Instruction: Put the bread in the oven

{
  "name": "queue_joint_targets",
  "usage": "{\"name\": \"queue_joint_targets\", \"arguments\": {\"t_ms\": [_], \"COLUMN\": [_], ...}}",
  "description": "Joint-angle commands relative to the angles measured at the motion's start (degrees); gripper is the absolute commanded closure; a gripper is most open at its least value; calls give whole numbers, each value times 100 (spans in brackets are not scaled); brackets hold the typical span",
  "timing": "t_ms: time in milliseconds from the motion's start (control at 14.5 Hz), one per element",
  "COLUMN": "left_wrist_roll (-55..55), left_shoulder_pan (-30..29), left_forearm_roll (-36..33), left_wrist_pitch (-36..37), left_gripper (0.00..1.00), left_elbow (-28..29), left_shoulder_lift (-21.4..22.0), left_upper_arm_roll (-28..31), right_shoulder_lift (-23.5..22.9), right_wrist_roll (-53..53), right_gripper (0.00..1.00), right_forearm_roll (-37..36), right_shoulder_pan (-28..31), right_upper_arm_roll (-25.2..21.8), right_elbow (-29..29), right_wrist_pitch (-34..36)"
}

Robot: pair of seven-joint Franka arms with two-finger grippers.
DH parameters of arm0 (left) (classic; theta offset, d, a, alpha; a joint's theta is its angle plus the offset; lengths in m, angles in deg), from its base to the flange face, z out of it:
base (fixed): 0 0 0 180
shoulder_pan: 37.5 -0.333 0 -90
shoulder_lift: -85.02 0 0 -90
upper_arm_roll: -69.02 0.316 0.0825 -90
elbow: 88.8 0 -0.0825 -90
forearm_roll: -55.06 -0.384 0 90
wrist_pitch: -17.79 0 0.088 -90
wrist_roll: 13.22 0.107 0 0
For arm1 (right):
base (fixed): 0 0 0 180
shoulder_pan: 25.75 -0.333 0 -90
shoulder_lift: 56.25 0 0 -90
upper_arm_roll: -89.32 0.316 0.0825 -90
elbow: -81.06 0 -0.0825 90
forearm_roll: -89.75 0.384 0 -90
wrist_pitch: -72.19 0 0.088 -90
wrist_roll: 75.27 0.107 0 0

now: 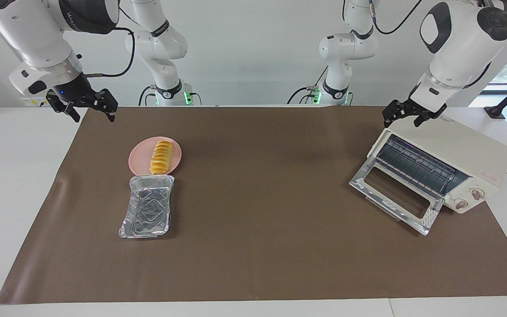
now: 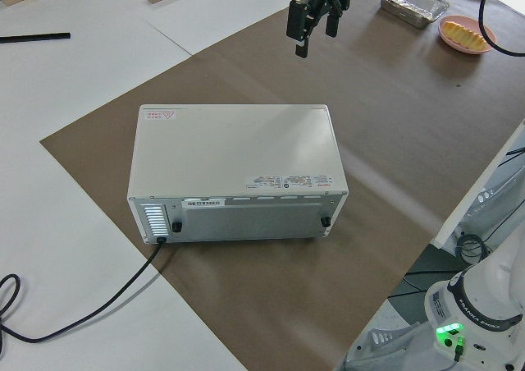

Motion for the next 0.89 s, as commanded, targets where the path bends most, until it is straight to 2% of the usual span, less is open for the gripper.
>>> {"name": "queue_joint_targets", "arguments": {"t_ms": [0,275,481,825], "left_wrist_roll": [35,35,35,35], "left_shoulder_pan": [-51,-51,-51,-51], "left_forearm_roll": [79,79,79,79], "left_wrist_pitch": [82,82,82,82], "left_gripper": [0,0,0,0], "left_elbow": [-1,-1,-1,-1], "left_shoulder_lift": [79,79,79,79], "left_upper_arm_roll": [-9,-9,-9,-9], "right_shoulder_lift": [94,102,286,770], "right_wrist_roll": [126,206,599,1041], "right_gripper": [0,0,0,0], "right_forearm_roll": [-83,-39,101,128], "right_shoulder_pan": [0,-18,-18,-27], "right_upper_arm_roll": [68,104,331,736], "right_elbow": [84,101,460,1962], "right_wrist_pitch": [30,39,-223,-1252]}}
